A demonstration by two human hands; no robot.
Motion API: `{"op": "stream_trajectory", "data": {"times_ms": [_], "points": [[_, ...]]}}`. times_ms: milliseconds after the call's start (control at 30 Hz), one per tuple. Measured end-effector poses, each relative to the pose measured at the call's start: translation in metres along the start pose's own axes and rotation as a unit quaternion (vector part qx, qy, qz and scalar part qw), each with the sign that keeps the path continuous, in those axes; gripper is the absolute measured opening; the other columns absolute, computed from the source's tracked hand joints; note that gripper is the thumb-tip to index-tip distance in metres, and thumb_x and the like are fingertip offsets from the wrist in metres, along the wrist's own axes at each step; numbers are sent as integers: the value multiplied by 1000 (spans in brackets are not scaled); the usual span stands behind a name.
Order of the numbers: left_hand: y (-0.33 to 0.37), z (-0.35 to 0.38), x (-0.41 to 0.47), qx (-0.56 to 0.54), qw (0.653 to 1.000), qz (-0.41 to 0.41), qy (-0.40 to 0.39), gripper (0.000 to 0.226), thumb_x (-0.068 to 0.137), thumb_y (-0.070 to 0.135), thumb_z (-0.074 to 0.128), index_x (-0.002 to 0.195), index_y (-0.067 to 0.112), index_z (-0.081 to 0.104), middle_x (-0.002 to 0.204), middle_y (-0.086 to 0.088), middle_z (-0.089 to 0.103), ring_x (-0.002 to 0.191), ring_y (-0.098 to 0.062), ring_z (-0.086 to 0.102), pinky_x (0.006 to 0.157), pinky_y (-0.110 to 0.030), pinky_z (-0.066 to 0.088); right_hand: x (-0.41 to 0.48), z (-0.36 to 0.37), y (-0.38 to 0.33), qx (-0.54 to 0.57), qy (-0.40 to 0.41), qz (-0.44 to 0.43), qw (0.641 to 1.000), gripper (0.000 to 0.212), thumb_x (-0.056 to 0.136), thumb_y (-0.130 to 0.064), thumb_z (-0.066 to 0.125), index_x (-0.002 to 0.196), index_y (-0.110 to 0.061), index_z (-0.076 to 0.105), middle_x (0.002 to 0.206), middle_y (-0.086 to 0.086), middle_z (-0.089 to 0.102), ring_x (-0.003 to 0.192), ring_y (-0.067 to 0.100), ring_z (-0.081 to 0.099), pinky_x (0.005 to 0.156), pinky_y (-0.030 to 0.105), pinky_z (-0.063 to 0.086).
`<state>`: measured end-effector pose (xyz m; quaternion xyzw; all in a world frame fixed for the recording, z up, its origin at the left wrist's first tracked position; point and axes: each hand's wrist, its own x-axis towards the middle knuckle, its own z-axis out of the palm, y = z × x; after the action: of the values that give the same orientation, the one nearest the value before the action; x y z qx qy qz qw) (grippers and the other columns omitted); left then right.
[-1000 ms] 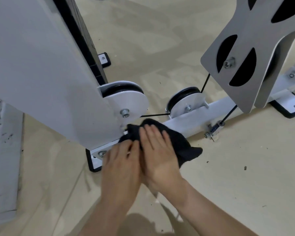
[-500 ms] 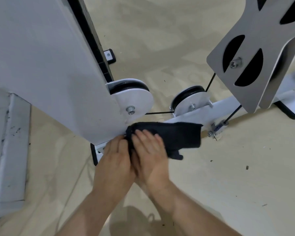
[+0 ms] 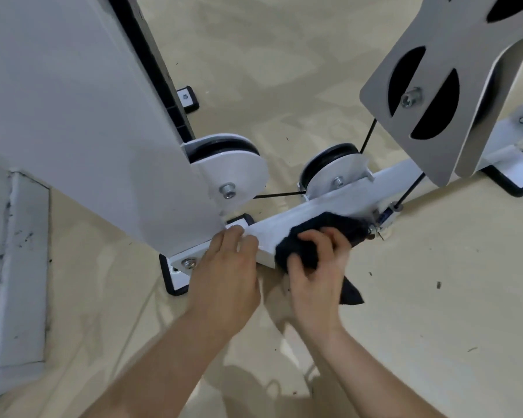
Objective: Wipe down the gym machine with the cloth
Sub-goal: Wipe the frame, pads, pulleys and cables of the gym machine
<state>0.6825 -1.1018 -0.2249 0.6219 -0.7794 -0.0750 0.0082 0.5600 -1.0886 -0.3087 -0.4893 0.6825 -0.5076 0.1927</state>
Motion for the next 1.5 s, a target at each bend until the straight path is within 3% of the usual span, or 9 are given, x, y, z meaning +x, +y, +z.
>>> {"op": "stream_trajectory", "data": {"times_ms": [200, 333, 500, 667, 800, 967, 1133, 1267, 1500], "points": [[9, 2, 4, 46, 999, 27, -7, 28, 72, 0, 60, 95, 16, 59, 103, -1, 63, 109, -23, 60, 51, -32, 45, 3, -3, 12, 4, -137, -31, 990, 22, 75, -8, 62, 96, -14, 55, 103, -1, 47, 93, -5, 43, 82, 13, 38], [10, 6, 5, 43, 999, 27, -7, 38, 65, -8, 61, 97, 12, 64, 111, -6, 66, 118, -25, 60, 51, -33, 49, 52, -43, 65, -19, 34, 187, 982, 18, 85, 0, 61, 103, -2, 64, 111, 13, 53, 109, 29, 51, 98, 25, 37], [11, 9, 6, 32, 999, 28, 29, 31, 63, -6, 55, 89, 9, 62, 95, -6, 66, 96, -27, 66, 42, -33, 45, 2, 20, -1, 63, 3, 206, 977, 27, 81, 3, 55, 105, -8, 55, 109, 10, 53, 101, 27, 53, 93, 37, 45], [11, 9, 7, 27, 998, 38, 45, 33, 52, -7, 56, 81, 10, 58, 76, -4, 56, 75, -27, 63, 40, -28, 34, 11, 0, -6, 51, 23, 110, 992, 31, 81, 8, 56, 102, -13, 65, 108, 8, 53, 91, -8, 44, 90, 13, 38], [12, 13, 4, 28, 997, 35, 59, 37, 50, -9, 58, 81, 11, 59, 79, -2, 58, 81, -23, 66, 39, -25, 29, 47, -24, 5, -52, 95, -46, 993, 37, 85, 10, 58, 121, 2, 60, 123, 21, 52, 115, 23, 52, 104, 24, 37], [12, 7, 4, 30, 998, 10, 53, 41, 46, -3, 72, 81, 13, 62, 75, 0, 59, 57, -20, 61, 41, -20, 23, 31, 14, -23, -174, -118, -88, 974, 56, 76, -6, 65, 131, -14, 55, 122, 1, 62, 121, 23, 53, 102, 32, 22], [2, 13, -1, 2, 1000, -1, 15, 49, 69, -1, 55, 112, 21, 52, 114, 7, 57, 103, -17, 62, 52, -25, 33, 74, -17, 1, -243, -256, -284, 891, 45, 84, -22, 53, 129, -22, 59, 129, -7, 61, 125, 13, 53, 106, 34, 28], [8, 12, -4, -23, 999, -11, -45, 58, 80, 1, 46, 132, 21, 32, 154, 6, 28, 146, -12, 21, 85, -30, 49, 58, -12, -11, -228, -177, -118, 950, 42, 90, -16, 45, 129, -20, 59, 130, -7, 60, 128, 11, 50, 110, 31, 15], [-55, -43, -37, -26, 999, -13, 16, 39, 79, 7, 49, 108, 30, 59, 116, 19, 57, 106, -12, 53, 75, -30, 50, 20, 0, -77, 145, -157, 84, 973, 34, 94, -8, 53, 118, -28, 68, 114, -16, 68, 111, 3, 60, 102, 29, 44]]}}
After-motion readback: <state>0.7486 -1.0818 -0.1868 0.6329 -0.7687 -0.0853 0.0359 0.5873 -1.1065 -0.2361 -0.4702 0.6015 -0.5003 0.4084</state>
